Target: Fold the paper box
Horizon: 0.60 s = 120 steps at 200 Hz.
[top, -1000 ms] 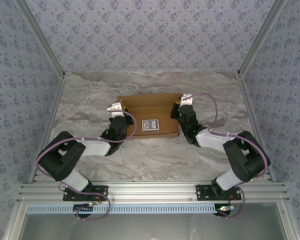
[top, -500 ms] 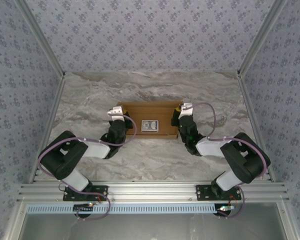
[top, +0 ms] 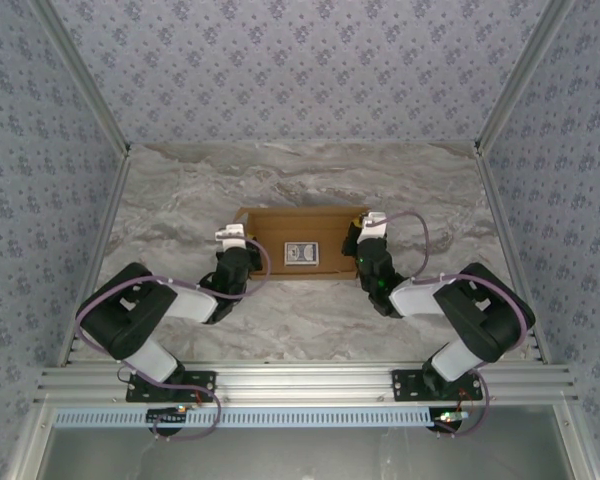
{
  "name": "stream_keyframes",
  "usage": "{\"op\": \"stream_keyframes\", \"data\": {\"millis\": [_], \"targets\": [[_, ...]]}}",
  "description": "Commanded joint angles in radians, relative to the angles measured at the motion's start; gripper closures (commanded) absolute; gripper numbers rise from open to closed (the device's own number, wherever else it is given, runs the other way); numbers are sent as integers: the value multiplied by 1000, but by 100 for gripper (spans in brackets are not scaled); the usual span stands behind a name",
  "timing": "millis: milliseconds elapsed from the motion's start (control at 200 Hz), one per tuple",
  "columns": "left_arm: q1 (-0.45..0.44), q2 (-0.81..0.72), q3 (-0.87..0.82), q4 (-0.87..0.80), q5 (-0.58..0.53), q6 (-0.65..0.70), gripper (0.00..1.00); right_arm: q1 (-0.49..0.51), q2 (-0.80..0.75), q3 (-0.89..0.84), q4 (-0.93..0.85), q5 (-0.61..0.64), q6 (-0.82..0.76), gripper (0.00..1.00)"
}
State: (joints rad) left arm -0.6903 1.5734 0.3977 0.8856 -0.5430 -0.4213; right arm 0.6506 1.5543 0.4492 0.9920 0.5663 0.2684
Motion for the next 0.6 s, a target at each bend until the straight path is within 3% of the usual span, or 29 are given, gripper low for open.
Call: {"op": "stream_keyframes", "data": {"millis": [0,295,595], "targets": [[-5,-52,-22,-23,38,-20,71,6,30,-26,-55,37,8,91],[-6,-210,-48,-159,77,-24,52,12,31,-15,-59,47,-29,91],[20,-471,-22,-459,186,-2,47,11,19,9,-85,40,-64,92]]}}
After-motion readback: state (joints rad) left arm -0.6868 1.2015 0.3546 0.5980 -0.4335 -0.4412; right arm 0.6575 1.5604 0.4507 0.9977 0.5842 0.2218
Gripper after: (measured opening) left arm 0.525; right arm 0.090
